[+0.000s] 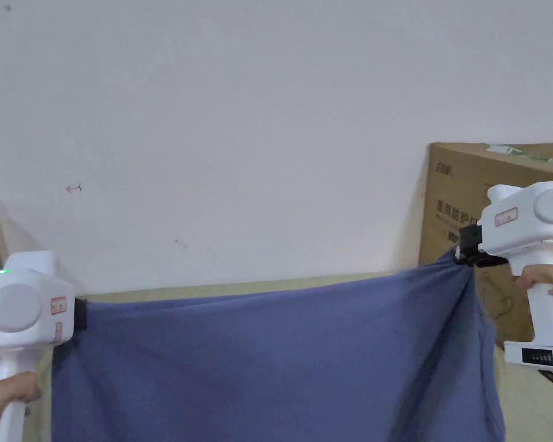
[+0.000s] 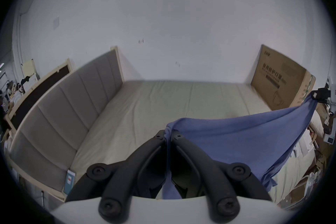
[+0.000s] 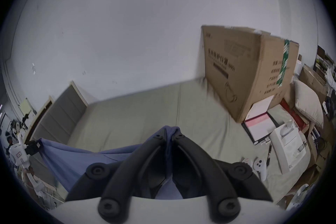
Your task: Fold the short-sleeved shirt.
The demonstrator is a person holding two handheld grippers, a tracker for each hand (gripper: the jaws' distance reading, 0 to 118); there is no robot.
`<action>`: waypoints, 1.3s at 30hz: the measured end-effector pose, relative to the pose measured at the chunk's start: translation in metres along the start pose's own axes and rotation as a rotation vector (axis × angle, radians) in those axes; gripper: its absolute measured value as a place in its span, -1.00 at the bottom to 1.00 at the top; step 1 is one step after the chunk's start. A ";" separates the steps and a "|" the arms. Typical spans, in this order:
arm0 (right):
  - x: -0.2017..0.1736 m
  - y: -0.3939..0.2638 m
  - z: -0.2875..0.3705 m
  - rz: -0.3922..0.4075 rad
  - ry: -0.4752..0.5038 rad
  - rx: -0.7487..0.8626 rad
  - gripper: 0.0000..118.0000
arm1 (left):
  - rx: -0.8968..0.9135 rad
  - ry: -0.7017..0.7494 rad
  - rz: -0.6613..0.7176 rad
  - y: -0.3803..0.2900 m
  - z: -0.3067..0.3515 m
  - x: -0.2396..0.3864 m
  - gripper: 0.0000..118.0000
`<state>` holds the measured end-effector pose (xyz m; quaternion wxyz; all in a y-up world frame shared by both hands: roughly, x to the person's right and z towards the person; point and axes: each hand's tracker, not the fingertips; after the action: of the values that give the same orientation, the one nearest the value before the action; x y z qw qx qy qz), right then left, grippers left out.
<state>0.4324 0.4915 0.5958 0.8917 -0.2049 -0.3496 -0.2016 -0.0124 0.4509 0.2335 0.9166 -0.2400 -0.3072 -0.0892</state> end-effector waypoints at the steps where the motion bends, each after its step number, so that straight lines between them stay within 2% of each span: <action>1: 0.000 0.007 0.011 -0.008 -0.003 0.027 -0.93 | 0.022 -0.002 0.009 0.010 0.007 0.001 -0.96; 6: -0.013 0.039 0.046 -0.006 -0.012 0.098 -0.93 | 0.101 0.016 -0.008 0.055 0.029 0.007 -0.96; 14: -0.044 0.127 0.061 -0.053 -0.027 0.266 -0.93 | 0.177 0.038 0.022 0.146 0.024 0.005 -0.96; 16: -0.056 0.155 0.059 -0.043 -0.026 0.269 -0.93 | 0.196 0.047 0.028 0.173 0.019 0.004 -0.96; 19: -0.071 0.193 0.054 -0.032 -0.048 0.320 -0.93 | 0.245 0.015 0.109 0.217 0.011 0.001 -0.96; 23: -0.084 0.242 0.047 -0.049 -0.036 0.352 -0.93 | 0.287 0.058 0.066 0.274 -0.001 0.002 -0.96; 26: -0.096 0.269 0.039 -0.043 -0.071 0.379 -0.93 | 0.339 0.043 0.104 0.305 -0.002 -0.002 -0.96; 31: -0.110 0.284 0.022 -0.029 -0.089 0.398 -0.93 | 0.371 0.076 0.084 0.334 -0.013 -0.002 -0.96; 35: -0.112 0.283 0.010 -0.009 -0.090 0.435 -0.93 | 0.468 0.033 0.108 0.331 -0.014 -0.012 -0.96; 39: -0.109 0.262 -0.021 0.019 -0.050 0.410 -0.93 | 0.440 0.074 0.092 0.315 -0.046 -0.015 -0.96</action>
<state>0.5022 0.7229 0.4461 0.9076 -0.0273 -0.4036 -0.1125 0.0978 0.7023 0.0711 0.9606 -0.0445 -0.2740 0.0131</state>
